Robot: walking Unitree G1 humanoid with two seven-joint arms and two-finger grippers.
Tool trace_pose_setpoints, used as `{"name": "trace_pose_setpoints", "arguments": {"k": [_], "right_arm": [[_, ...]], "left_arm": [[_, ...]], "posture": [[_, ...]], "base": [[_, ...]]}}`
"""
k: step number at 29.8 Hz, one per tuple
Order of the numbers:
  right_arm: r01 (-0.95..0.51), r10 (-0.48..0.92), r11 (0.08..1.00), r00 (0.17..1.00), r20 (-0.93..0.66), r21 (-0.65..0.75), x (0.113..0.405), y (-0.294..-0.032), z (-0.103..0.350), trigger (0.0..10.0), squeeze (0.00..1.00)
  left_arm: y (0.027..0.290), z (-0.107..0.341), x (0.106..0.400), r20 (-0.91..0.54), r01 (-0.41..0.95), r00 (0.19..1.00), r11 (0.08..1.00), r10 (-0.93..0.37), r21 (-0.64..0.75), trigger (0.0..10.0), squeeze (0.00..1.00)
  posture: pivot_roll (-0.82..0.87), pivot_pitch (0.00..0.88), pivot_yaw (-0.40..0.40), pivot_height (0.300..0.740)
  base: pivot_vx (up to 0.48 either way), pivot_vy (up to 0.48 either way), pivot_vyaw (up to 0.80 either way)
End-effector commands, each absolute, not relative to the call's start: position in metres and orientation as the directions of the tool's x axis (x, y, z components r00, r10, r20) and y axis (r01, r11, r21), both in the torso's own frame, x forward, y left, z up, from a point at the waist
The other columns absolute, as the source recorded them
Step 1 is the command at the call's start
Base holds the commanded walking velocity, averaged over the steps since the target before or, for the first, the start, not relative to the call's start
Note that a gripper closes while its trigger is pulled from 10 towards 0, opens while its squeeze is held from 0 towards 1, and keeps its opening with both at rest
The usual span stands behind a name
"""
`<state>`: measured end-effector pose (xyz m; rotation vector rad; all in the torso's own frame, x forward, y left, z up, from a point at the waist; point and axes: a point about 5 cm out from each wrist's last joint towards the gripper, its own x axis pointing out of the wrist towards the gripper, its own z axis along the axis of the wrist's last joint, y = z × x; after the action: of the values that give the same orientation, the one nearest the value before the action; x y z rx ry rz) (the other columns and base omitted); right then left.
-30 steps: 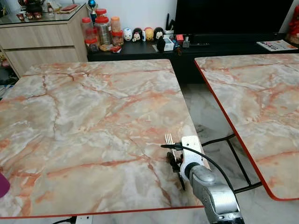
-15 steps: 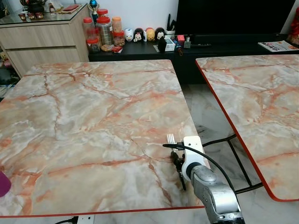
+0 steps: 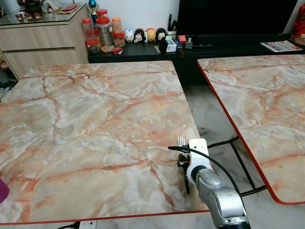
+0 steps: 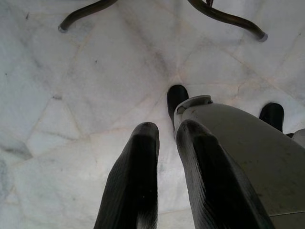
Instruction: Setting the table
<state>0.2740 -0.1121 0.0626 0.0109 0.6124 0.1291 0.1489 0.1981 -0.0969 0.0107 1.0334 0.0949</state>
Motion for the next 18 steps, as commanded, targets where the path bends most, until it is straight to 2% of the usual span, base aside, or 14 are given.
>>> {"name": "trace_pose_setpoints", "arguments": {"k": [1, 18], "right_arm": [[-0.133, 0.148, 0.989, 0.808, -0.57, 0.069, 0.2757, -0.1091, 0.0633, 0.0, 0.0], [-0.151, 0.168, 0.986, 0.819, -0.549, 0.077, 0.2809, -0.1074, 0.0662, 0.0, 0.0]], "left_arm": [[0.1957, -0.0983, 0.1465, -0.866, -0.072, 0.495, 0.997, 0.071, 0.04, 10.0, 0.0], [0.1922, -0.098, 0.1491, -0.868, -0.062, 0.493, 0.998, 0.055, 0.027, 10.0, 0.0]], "posture": [[-0.07, 0.0, 0.014, 0.74], [-0.07, 0.0, 0.013, 0.74]], "base": [[0.0, 0.0, 0.0], [0.0, 0.0, 0.0]]}}
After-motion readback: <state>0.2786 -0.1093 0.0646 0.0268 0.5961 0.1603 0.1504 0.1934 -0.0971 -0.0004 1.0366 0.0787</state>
